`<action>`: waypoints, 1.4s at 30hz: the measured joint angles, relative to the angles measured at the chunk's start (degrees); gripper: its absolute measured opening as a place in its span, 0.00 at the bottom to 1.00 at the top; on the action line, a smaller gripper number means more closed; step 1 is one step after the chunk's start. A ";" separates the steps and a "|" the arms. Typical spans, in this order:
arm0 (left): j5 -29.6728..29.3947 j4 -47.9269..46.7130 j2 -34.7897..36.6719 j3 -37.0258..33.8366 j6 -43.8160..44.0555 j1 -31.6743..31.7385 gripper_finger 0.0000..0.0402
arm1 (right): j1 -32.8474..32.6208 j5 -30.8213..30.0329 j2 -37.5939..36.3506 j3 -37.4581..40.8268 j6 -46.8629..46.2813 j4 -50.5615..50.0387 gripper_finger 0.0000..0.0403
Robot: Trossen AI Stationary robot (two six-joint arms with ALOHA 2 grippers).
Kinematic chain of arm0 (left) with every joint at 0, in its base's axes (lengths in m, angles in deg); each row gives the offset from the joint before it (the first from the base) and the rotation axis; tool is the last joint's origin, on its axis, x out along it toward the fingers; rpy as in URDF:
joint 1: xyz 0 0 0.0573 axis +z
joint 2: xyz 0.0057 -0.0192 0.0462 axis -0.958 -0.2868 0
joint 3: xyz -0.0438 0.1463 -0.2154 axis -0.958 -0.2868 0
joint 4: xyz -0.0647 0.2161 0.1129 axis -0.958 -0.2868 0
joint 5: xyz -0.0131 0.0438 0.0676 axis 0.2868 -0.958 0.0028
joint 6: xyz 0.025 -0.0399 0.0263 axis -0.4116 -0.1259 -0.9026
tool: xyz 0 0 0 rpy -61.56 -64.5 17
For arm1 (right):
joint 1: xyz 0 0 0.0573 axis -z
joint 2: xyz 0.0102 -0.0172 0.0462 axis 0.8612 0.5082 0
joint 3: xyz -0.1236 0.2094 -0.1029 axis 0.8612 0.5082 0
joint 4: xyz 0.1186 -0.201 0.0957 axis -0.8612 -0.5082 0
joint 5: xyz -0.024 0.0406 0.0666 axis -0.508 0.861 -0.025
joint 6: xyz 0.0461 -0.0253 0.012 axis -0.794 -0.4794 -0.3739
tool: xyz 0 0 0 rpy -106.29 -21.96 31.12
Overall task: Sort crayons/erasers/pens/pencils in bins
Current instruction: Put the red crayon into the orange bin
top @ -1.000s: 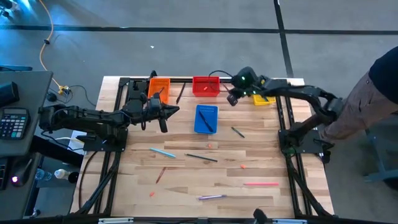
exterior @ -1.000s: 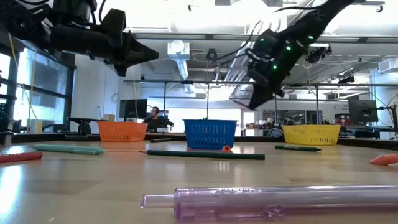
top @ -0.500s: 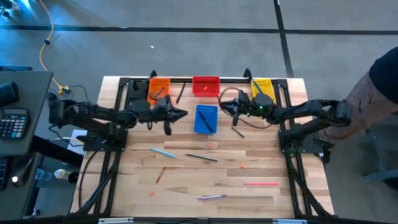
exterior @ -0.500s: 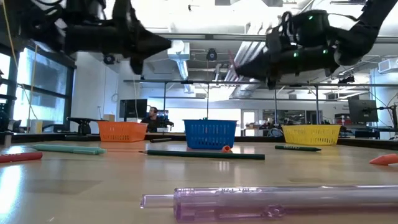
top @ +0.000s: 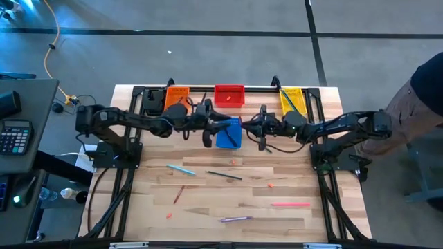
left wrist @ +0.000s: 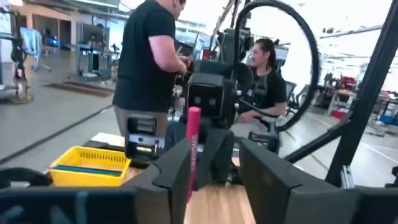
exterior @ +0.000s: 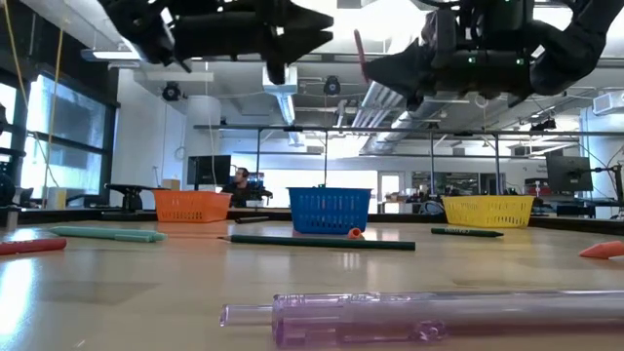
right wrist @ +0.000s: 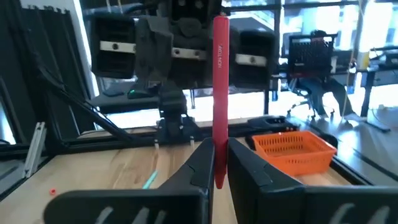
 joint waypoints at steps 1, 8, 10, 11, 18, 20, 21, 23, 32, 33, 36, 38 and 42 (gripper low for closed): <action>0.12 -0.33 -0.57 0.59 0.13 -0.20 0.33 | -0.34 0.03 0.00 0.00 0.38 0.53 0.05; -0.03 -0.90 -4.09 4.58 0.49 -1.79 0.40 | -1.71 0.85 0.00 -0.02 0.83 1.99 0.05; -0.14 -0.99 -4.85 5.68 0.11 -2.14 0.41 | -1.93 0.86 0.00 -0.02 1.03 1.99 0.05; -0.20 -0.89 -5.26 6.27 -0.33 -2.31 0.41 | -2.06 0.86 0.00 -0.02 1.27 1.99 0.05; -0.63 -1.04 -7.01 8.67 -1.02 -2.57 0.40 | -2.92 1.23 0.00 -0.02 2.34 2.49 0.05; -0.63 -1.00 -7.01 8.78 -1.02 -2.57 0.40 | -2.88 1.24 0.00 -0.02 2.35 2.49 0.05; -0.63 -0.97 -7.03 8.78 -1.00 -2.57 0.39 | -2.88 1.23 0.00 -0.02 2.38 2.49 0.05; -0.64 -0.84 -7.03 8.78 -0.99 -2.55 0.36 | -2.88 1.23 0.00 -0.02 2.53 2.47 0.05; -0.15 -0.62 -7.03 8.78 -1.01 -2.57 0.17 | -2.88 1.71 0.00 -0.02 3.22 2.47 0.05; -0.15 -0.60 -7.03 8.78 -1.01 -2.57 0.16 | -2.88 1.71 0.00 -0.02 3.36 2.47 0.05; -0.15 -0.61 -7.03 8.78 -1.02 -2.57 0.13 | -2.88 1.75 0.00 -0.02 3.36 2.45 0.05; -0.13 -0.61 -7.03 8.78 -1.08 -2.57 0.11 | -2.88 1.76 0.00 -0.03 3.36 2.45 0.05; -0.12 -0.60 -7.03 8.78 -2.25 -2.59 0.07 | -2.89 1.81 0.00 -0.04 3.32 2.43 0.05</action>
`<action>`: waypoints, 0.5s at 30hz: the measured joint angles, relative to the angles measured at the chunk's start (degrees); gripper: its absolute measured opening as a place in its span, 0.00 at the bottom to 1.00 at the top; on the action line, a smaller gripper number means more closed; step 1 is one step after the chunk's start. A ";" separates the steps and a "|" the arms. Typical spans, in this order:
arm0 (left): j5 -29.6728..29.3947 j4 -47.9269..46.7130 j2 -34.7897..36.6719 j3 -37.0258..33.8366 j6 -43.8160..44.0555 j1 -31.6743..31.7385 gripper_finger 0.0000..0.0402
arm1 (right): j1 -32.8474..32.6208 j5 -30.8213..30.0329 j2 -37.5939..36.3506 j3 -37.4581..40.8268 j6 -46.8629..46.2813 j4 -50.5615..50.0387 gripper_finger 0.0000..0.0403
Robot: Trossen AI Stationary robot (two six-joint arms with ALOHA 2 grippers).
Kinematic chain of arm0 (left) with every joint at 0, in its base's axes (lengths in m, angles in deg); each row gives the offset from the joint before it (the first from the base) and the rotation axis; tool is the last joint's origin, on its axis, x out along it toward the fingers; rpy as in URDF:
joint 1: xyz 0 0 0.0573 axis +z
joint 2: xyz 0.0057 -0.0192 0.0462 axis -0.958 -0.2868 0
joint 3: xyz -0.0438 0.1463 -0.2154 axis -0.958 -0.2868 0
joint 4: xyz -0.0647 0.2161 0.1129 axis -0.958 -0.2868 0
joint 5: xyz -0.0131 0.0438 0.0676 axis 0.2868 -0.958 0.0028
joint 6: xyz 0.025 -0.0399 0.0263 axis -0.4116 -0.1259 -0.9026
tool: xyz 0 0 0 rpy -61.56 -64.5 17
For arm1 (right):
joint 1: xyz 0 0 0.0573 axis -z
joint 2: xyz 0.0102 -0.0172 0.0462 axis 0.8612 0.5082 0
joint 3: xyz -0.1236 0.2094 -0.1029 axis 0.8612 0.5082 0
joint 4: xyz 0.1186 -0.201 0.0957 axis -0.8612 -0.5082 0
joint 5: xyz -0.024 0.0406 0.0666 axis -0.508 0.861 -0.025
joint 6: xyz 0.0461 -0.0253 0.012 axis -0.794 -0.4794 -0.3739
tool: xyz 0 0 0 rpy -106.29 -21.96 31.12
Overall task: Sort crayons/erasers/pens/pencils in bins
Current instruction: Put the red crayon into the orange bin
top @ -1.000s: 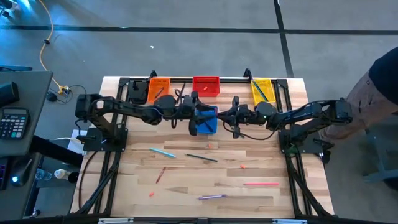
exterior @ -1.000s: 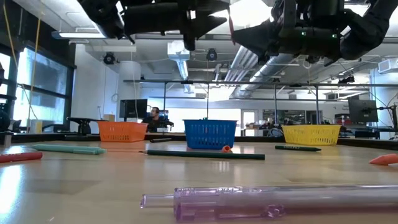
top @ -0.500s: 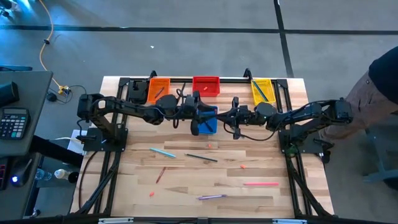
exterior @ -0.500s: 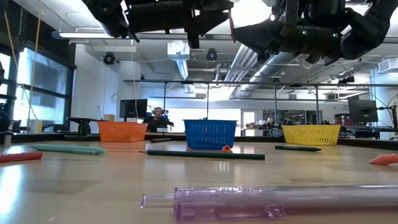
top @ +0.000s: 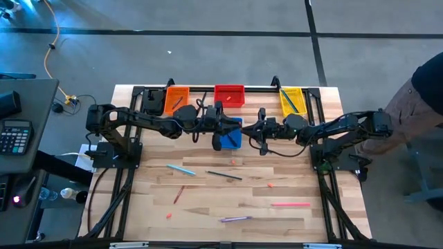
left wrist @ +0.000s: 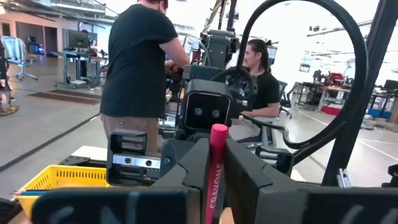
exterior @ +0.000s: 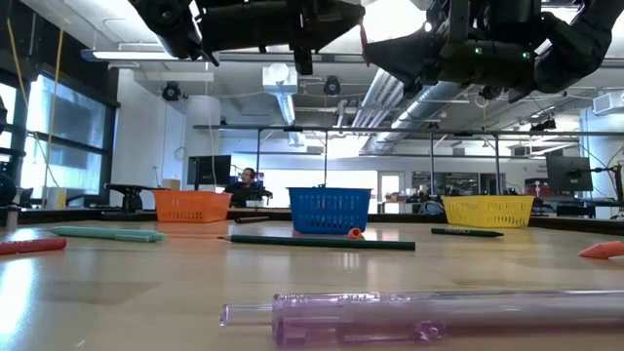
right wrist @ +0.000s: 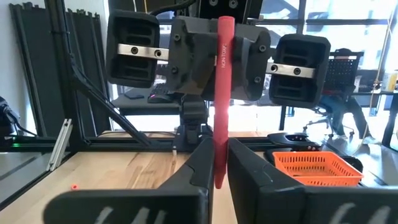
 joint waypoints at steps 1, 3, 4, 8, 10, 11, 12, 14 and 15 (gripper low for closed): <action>-0.01 0.01 0.00 0.00 -0.28 0.01 0.06 | 0.01 0.01 0.00 0.00 -0.12 0.00 0.05; 0.00 -0.01 0.00 0.00 -0.30 0.00 0.04 | -0.01 0.04 0.00 0.00 -0.13 0.00 0.06; 0.00 0.01 0.00 0.00 -0.32 0.00 0.03 | -0.01 0.09 0.00 0.00 -0.12 0.00 0.07; 0.00 0.01 0.00 0.00 -0.53 0.01 0.01 | -0.01 0.10 0.00 0.00 -0.07 -0.14 0.14; -0.02 0.03 0.00 0.00 -0.87 0.00 0.01 | -0.01 0.08 0.00 0.00 -0.11 -0.56 0.19; -0.02 0.03 0.00 0.00 -1.16 0.00 0.01 | -0.01 0.06 0.00 0.00 -0.13 -0.82 0.21; -0.04 0.06 0.00 0.00 -1.43 0.00 0.01 | -0.01 -0.06 0.00 0.00 -0.13 -1.01 0.24; -0.04 0.06 0.00 0.00 -1.78 0.00 0.01 | -0.01 -1.14 0.00 0.00 -0.79 -1.39 0.29; -0.04 -0.11 0.19 0.00 -1.80 0.14 0.01 | 0.01 -1.56 0.00 0.00 -1.39 -1.56 0.31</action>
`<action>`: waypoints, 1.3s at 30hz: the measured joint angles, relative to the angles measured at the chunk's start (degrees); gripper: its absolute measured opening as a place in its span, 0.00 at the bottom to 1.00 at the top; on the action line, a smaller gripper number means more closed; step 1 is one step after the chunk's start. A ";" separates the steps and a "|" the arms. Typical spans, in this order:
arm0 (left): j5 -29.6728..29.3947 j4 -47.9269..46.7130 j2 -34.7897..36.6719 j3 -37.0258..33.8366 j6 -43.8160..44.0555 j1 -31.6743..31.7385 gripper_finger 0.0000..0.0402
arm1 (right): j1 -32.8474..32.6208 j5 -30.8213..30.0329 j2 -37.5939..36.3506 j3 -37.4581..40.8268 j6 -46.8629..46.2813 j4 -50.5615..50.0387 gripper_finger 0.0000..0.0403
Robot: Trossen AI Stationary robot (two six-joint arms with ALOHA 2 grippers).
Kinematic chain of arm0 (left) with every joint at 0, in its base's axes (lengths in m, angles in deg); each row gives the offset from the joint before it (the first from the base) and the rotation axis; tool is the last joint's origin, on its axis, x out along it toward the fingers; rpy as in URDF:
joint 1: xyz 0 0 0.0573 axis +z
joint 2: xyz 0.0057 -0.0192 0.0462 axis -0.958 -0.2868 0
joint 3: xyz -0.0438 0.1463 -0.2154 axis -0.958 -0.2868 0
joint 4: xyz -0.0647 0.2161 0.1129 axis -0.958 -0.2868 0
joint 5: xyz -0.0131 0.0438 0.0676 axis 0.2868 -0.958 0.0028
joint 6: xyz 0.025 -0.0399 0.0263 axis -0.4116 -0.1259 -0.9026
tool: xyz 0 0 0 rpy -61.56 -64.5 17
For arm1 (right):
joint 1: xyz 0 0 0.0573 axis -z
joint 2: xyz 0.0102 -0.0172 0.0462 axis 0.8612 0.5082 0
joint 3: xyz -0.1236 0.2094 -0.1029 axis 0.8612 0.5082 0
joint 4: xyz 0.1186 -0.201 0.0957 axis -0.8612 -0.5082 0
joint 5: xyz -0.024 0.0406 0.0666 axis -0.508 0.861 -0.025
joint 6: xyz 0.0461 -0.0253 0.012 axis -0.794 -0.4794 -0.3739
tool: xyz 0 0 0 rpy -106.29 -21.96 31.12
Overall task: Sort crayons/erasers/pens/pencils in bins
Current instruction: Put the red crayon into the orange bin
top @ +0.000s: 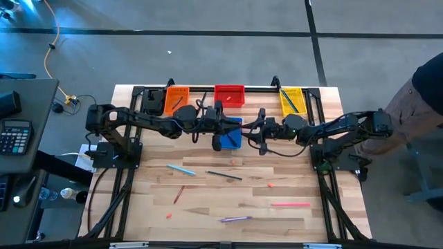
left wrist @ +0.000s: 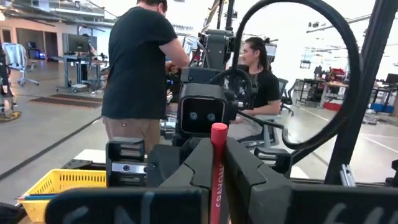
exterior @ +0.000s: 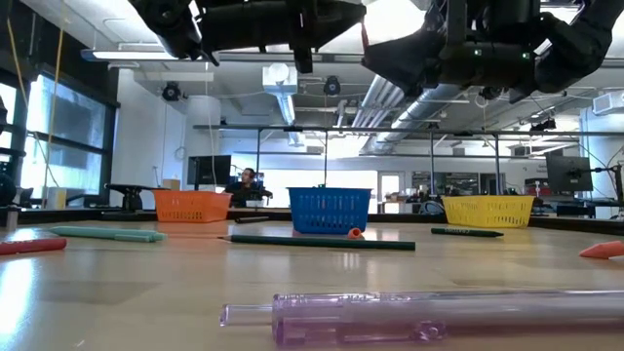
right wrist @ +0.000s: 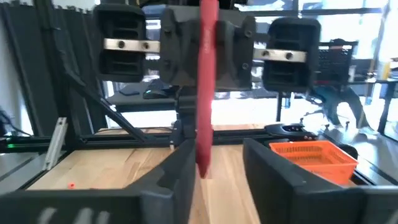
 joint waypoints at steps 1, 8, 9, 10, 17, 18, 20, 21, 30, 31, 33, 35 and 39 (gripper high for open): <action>0.00 -0.14 0.25 0.00 -0.25 0.12 0.01 | 0.00 -0.47 0.00 0.00 -0.10 -0.20 0.34; -2.21 -6.06 4.60 0.10 -5.28 1.04 0.00 | 0.00 -2.79 0.02 0.00 0.21 -1.56 0.46; -3.18 -8.89 5.81 0.07 -5.88 1.26 0.00 | 0.00 -2.79 0.02 0.00 0.37 -1.69 0.47; -4.19 -11.62 7.00 -0.01 -6.71 1.50 0.00 | 0.00 -2.79 0.02 0.00 0.78 -1.80 0.48; -15.90 -30.84 15.98 0.04 -10.44 3.20 0.00 | 0.02 -4.96 0.02 0.00 3.39 -4.43 0.45; -17.73 -34.84 17.30 0.04 -10.24 3.98 0.00 | 0.03 -5.60 0.02 0.00 3.52 -4.60 0.43; -21.62 -42.42 19.68 0.04 -9.04 5.94 0.00 | 0.09 -5.95 0.02 0.00 4.66 -4.94 0.39; -23.34 -45.84 20.65 0.04 -8.42 7.13 0.00 | 0.10 -5.95 0.02 0.00 4.99 -5.29 0.36; -25.78 -68.12 20.75 0.02 -3.98 23.74 0.00 | 0.09 -5.94 0.02 0.00 6.43 -5.83 0.05; -25.23 -68.37 19.84 0.02 -3.93 25.34 0.00 | 0.09 -5.94 0.02 0.00 6.44 -5.98 0.03; -23.28 -68.51 17.58 0.02 -3.82 28.38 0.00 | 0.09 -5.94 0.02 0.00 6.74 -6.21 0.01; -21.47 -68.59 15.34 -0.02 -3.86 31.21 0.00 | 0.09 -5.94 0.02 0.00 6.83 -6.20 0.03; -20.78 -68.29 10.09 -0.02 -3.83 35.32 0.00 | 0.09 -5.92 0.02 0.00 6.83 -6.20 0.03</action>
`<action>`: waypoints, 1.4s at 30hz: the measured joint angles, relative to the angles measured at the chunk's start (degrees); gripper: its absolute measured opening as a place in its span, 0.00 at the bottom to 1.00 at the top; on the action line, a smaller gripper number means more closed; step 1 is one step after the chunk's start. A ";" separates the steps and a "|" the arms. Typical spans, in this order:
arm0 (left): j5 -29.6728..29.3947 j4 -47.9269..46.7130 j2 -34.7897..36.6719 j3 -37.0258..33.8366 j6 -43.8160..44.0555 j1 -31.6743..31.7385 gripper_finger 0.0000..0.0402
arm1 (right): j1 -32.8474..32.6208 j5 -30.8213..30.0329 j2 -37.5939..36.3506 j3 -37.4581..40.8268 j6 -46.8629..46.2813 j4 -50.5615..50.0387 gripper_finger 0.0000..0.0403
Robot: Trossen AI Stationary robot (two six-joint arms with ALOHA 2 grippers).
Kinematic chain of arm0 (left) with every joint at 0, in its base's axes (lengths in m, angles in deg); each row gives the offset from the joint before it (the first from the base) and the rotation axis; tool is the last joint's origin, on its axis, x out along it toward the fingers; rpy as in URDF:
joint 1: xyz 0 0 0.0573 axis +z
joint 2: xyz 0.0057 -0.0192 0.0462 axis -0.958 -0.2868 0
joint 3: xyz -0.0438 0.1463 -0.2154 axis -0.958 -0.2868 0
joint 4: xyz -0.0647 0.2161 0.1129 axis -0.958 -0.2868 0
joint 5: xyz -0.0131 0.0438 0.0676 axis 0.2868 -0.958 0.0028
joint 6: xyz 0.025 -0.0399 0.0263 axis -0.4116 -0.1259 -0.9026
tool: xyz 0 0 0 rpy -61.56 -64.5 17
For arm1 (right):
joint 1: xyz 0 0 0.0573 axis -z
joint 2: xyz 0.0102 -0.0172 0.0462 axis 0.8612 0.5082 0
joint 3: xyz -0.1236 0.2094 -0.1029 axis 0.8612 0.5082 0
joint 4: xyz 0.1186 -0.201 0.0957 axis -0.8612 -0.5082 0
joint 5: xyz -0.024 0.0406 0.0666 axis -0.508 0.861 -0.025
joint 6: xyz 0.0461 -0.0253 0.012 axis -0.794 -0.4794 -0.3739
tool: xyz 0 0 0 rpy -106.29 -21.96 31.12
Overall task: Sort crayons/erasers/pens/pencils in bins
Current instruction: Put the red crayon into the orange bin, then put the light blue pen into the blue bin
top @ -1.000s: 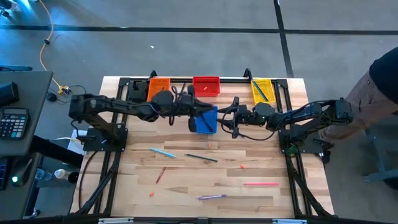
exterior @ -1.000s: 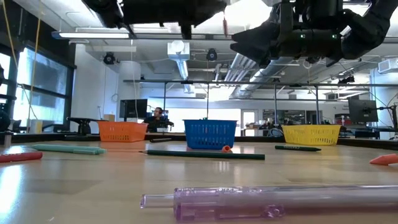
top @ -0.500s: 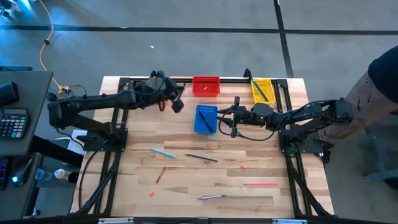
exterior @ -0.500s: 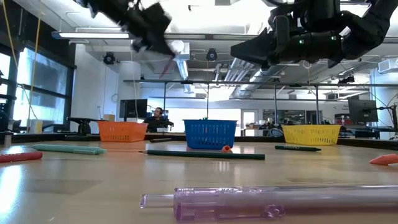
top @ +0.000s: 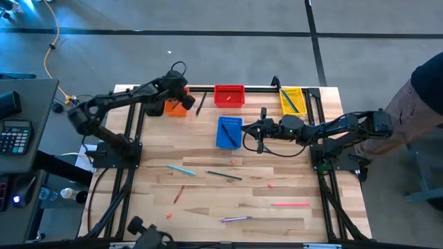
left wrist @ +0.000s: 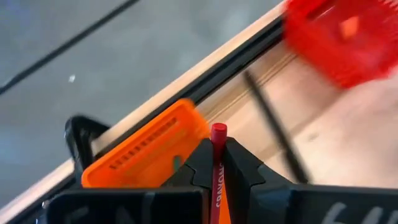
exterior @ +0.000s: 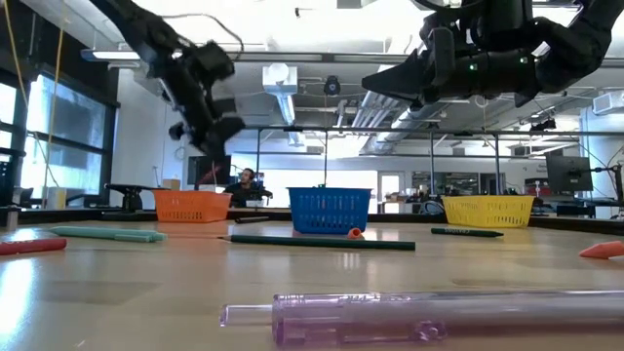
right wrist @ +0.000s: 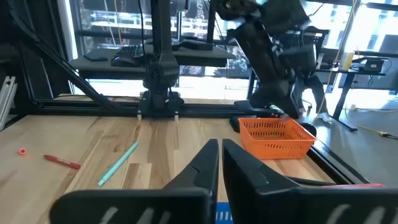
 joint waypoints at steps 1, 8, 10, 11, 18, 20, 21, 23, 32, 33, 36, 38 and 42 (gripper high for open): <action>-0.18 0.11 -1.04 0.00 0.00 0.83 0.00 | 0.00 -0.01 0.00 0.00 0.00 0.00 0.02; 0.06 0.18 -6.60 0.00 0.00 4.39 0.01 | 0.00 0.02 0.00 0.00 0.00 0.00 0.01; 0.04 -0.06 -7.50 0.00 0.05 4.63 0.03 | 0.00 0.01 0.00 0.00 0.00 0.00 0.01; 0.04 -0.24 -7.78 0.00 0.12 4.72 0.04 | 0.00 0.01 0.00 0.00 0.00 0.00 0.00; -0.28 -0.11 -8.49 0.00 0.58 5.22 0.13 | 0.00 0.03 0.00 0.00 0.00 0.00 0.00; -1.24 -0.22 -8.49 0.00 1.28 5.18 0.15 | 0.00 0.03 0.00 0.00 0.00 0.00 0.00; -1.76 -0.23 -8.49 0.00 1.42 5.16 0.16 | 0.00 0.03 0.00 0.00 0.00 0.00 0.00; -2.12 -0.29 -8.49 0.00 1.36 5.17 0.18 | 0.00 0.03 0.00 0.00 0.00 -0.03 0.00; -6.02 -0.59 -1.53 0.00 -4.10 1.64 0.22 | 0.00 0.03 0.00 0.00 0.20 -0.76 0.00; -5.95 -0.50 -0.19 0.00 -4.80 0.76 0.21 | 0.00 0.03 0.00 0.00 0.20 -0.76 0.00; -5.26 -0.47 3.83 0.00 -7.54 -2.48 0.18 | 0.00 0.03 0.00 0.00 0.63 -0.75 0.00; -4.83 -0.44 6.18 0.00 -9.99 -5.23 0.15 | 0.00 0.03 0.00 0.00 0.63 -0.72 0.00; -4.16 -0.75 9.82 0.00 -13.88 -11.58 0.09 | 0.00 0.03 0.00 0.00 1.03 -0.70 0.00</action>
